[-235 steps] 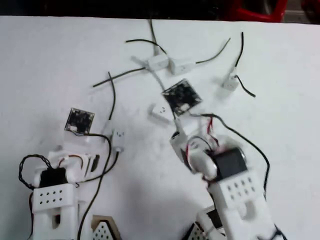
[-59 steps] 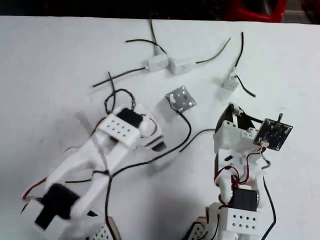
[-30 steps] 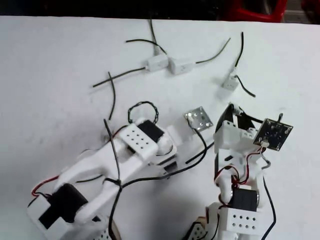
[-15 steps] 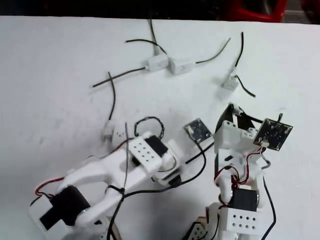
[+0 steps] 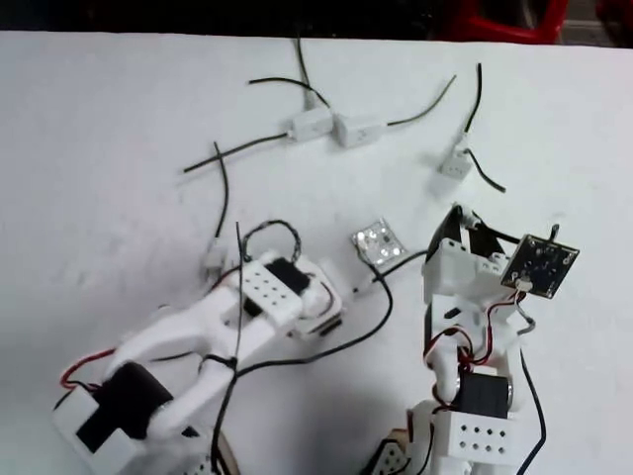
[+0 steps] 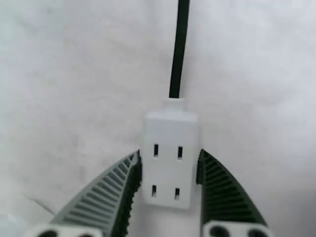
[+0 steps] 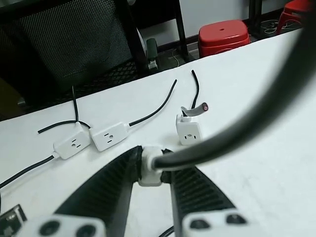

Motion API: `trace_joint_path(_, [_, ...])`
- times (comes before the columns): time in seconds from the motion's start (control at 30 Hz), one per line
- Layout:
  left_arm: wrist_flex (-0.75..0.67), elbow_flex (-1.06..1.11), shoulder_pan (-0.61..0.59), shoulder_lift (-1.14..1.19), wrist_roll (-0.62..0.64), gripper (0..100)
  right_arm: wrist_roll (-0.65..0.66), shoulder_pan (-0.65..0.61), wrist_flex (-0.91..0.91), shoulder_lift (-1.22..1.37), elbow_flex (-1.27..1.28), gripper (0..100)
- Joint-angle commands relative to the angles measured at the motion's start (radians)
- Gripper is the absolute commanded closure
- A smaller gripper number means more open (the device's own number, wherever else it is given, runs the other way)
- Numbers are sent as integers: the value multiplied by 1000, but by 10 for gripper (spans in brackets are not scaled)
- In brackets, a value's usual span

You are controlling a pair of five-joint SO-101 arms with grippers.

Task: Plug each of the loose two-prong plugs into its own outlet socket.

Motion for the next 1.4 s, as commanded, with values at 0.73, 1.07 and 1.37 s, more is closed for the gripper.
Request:
trace_joint_path(0.73, [330, -135, -346, -731, 0, 761, 110, -199, 128, -12, -74, 981])
trace_joint_path(1.07, [325, 261, -575, -1305, 23, 932, 149, -532, 300, -7, -161, 981])
trace_joint_path(1.37, [327, 580, -705, -1600, -32, 944, 189, -684, 306, 298, -238, 981])
